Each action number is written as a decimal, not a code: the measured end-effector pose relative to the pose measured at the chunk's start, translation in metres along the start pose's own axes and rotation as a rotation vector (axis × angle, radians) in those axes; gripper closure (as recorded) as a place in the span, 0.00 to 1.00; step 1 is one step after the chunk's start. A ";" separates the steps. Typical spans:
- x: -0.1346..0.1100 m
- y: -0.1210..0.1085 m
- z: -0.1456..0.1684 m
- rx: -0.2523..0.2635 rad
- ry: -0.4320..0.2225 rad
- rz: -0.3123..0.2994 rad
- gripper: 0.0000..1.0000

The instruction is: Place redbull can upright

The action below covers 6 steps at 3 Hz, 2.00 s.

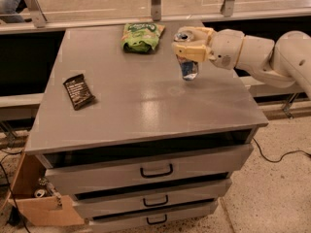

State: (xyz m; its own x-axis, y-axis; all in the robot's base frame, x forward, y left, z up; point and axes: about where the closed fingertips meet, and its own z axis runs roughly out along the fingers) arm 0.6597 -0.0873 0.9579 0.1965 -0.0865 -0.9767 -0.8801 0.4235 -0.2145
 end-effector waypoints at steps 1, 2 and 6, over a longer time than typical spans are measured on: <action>0.000 -0.005 -0.007 0.021 -0.083 -0.004 1.00; 0.007 -0.005 -0.014 0.020 -0.118 0.034 1.00; 0.037 0.008 -0.045 0.029 -0.088 0.154 0.12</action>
Offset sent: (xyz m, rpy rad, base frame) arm 0.0000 -0.0299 -0.0166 0.1773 0.0121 0.0044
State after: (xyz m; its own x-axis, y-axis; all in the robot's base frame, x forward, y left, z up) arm 0.6404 -0.1279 0.9202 0.0990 0.0601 -0.9933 -0.8903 0.4513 -0.0614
